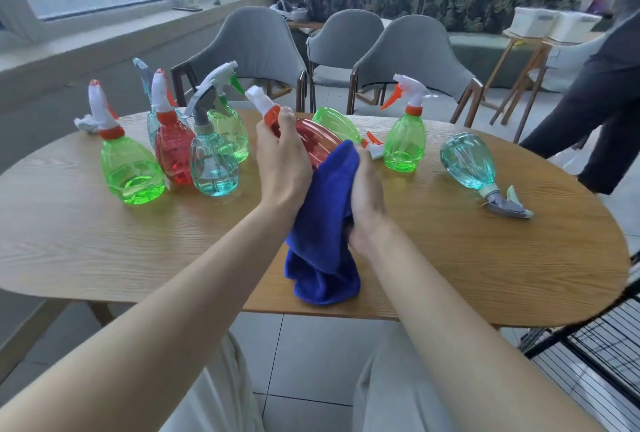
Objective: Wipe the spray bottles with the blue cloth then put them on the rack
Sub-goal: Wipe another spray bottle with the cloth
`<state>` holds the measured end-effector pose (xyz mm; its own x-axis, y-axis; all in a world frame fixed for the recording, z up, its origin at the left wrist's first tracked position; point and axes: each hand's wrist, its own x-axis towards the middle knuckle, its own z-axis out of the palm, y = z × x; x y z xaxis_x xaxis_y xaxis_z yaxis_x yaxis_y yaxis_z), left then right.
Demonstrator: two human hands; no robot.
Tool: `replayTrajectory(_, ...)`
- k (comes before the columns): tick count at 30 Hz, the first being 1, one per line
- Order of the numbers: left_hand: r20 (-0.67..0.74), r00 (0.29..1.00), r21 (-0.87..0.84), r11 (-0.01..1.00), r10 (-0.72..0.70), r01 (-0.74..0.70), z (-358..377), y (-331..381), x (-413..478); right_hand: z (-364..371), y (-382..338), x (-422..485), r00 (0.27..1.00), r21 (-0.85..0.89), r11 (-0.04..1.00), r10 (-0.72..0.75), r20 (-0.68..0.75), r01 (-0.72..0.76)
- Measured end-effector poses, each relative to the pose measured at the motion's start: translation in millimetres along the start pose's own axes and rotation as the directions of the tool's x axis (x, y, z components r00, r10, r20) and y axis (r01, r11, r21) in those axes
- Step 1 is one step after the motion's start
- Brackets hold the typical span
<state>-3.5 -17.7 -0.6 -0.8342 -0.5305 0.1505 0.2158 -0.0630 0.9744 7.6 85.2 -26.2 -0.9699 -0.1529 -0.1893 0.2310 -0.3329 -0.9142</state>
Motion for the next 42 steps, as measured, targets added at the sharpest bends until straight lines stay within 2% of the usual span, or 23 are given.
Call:
replayTrajectory(3,-0.067,0.997,0.021,0.999,-0.038,0.039,4,3,-1,2,2,-1,0.966,-0.176,0.956,-0.25,-0.071,0.235)
replayTrajectory(4,-0.063,0.998,0.018,0.999,-0.033,0.034,6,3,-1,0,1,0,0.958,-0.169,0.95,-0.278,-0.073,0.262)
replayTrajectory(5,-0.044,0.999,0.021,1.0,-0.019,0.02,6,4,-1,-2,-1,1,0.968,-0.117,0.965,-0.243,-0.058,0.235)
replayTrajectory(8,0.085,0.996,0.047,0.998,0.039,-0.043,3,2,-1,-10,-7,4,0.999,0.109,0.994,-0.005,0.039,0.001)
replayTrajectory(10,0.166,0.983,0.078,0.993,0.072,-0.086,2,0,-2,-14,-4,3,0.997,0.173,0.982,0.062,0.051,-0.07)
replayTrajectory(13,0.146,0.987,0.059,0.995,0.068,-0.077,3,2,0,-8,1,0,0.998,0.182,0.981,0.056,0.019,-0.059)
replayTrajectory(14,0.114,0.993,0.041,0.998,0.033,-0.038,3,3,2,-5,3,0,1.0,0.156,0.988,0.005,-0.008,-0.004)
replayTrajectory(17,0.061,0.998,0.01,1.0,-0.03,0.03,3,6,4,-1,9,5,0.968,-0.069,0.973,-0.225,-0.114,0.219)
replayTrajectory(19,0.088,0.996,0.021,1.0,-0.006,0.004,2,8,1,-2,5,5,0.983,0.028,0.986,-0.163,-0.085,0.166)
replayTrajectory(21,0.134,0.99,0.032,0.999,0.033,-0.038,0,9,-3,-7,-1,3,0.998,0.22,0.976,-0.025,0.052,0.013)
replayTrajectory(23,0.189,0.98,0.054,0.995,0.07,-0.081,-2,10,-3,-10,0,2,0.989,0.299,0.95,0.046,0.141,-0.086)
replayTrajectory(25,0.228,0.971,0.107,0.989,0.073,-0.099,-4,13,-3,-9,6,2,0.989,0.321,0.941,0.063,0.134,-0.103)
replayTrajectory(27,0.26,0.964,0.164,0.982,0.05,-0.096,-7,13,-3,-5,13,2,0.998,0.346,0.937,0.027,0.064,-0.048)
replayTrajectory(29,0.271,0.962,0.191,0.979,0.022,-0.076,-11,10,-3,-4,13,5,0.993,0.285,0.955,-0.054,-0.104,0.082)
replayTrajectory(31,0.26,0.966,0.168,0.985,0.0,-0.045,-12,7,1,-6,9,8,0.949,0.087,0.964,-0.228,-0.218,0.252)
replayTrajectory(32,0.246,0.969,0.132,0.991,-0.022,-0.011,-11,6,3,-8,9,9,0.916,-0.047,0.943,-0.333,-0.223,0.331)
replayTrajectory(34,0.193,0.974,0.052,0.992,-0.121,0.113,-9,10,5,-4,9,1,0.855,-0.28,0.842,-0.505,-0.114,0.46)
replayTrajectory(36,0.146,0.969,0.012,0.98,-0.2,0.201,-7,15,6,-1,17,-3,0.804,-0.401,0.732,-0.594,0.022,0.551)
replayTrajectory(38,0.134,0.976,0.03,0.986,-0.169,0.166,-8,14,9,0,21,-5,0.798,-0.46,0.692,-0.599,0.064,0.556)
replayTrajectory(42,0.199,0.978,0.065,0.997,-0.06,0.048,-15,10,8,-2,-2,3,0.92,-0.487,0.801,-0.391,0.017,0.349)
